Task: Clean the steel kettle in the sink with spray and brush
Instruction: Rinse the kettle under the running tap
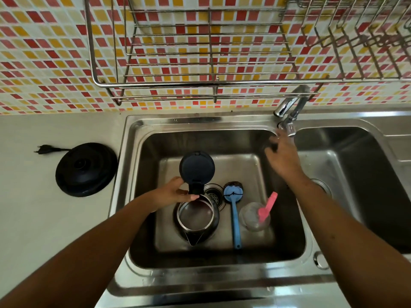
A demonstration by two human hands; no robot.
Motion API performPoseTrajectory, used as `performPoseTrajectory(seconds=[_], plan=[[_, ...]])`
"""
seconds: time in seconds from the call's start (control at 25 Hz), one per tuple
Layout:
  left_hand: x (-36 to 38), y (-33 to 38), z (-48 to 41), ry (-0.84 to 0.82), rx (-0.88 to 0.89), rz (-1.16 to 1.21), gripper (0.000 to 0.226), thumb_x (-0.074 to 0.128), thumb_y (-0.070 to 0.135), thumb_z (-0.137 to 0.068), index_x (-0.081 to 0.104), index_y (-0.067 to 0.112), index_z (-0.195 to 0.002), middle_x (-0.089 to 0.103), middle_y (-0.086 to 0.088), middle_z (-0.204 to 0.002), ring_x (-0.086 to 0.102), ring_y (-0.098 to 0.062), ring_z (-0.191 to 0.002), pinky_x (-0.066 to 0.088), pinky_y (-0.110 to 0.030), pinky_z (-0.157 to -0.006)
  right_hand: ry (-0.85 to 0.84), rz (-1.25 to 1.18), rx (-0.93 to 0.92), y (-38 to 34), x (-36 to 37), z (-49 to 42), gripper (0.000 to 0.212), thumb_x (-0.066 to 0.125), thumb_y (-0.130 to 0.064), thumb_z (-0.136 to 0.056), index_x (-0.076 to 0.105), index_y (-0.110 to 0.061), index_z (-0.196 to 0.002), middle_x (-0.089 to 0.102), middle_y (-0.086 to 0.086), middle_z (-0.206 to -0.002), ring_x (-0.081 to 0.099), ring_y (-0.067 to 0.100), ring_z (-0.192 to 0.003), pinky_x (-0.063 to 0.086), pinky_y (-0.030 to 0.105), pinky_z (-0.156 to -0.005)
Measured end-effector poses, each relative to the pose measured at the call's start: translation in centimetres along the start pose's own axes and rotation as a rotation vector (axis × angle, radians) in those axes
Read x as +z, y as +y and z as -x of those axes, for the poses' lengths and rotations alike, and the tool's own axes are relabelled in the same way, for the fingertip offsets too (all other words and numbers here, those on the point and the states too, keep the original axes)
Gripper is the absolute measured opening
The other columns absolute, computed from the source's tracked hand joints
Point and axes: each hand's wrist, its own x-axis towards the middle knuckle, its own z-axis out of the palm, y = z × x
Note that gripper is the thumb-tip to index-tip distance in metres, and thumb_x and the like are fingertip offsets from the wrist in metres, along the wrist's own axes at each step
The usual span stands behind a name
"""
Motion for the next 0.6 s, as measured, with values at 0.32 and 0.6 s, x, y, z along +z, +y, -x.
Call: performPoseTrajectory(seconds=[0.32, 0.6], plan=[[-1.9, 0.4, -1.2, -0.044, 0.064, -0.049, 0.089, 0.082, 0.04, -0.068, 0.029, 0.037, -0.14, 0.025, -0.004, -0.149, 0.048, -0.021, -0.125, 0.05, -0.024, -0.095, -0.209, 0.121, -0.013, 1.5, 1.9, 2.7, 0.027, 0.061, -0.02, -0.09, 0.062, -0.011, -0.116, 0.072, 0.007, -0.101, 0.069, 0.02, -0.092, 0.054, 0.029, -0.078], [-2.2, -0.7, 1.0, 0.142, 0.22, -0.125, 0.085, 0.075, 0.073, -0.043, 0.052, 0.045, -0.12, 0.056, 0.024, -0.121, 0.05, 0.001, -0.117, 0.037, -0.008, -0.099, -0.417, -0.178, 0.064, -2.7, 4.6, 10.8, 0.02, 0.057, -0.015, -0.094, 0.063, -0.013, -0.113, 0.066, 0.002, -0.098, 0.064, 0.014, -0.089, 0.053, 0.017, -0.076]])
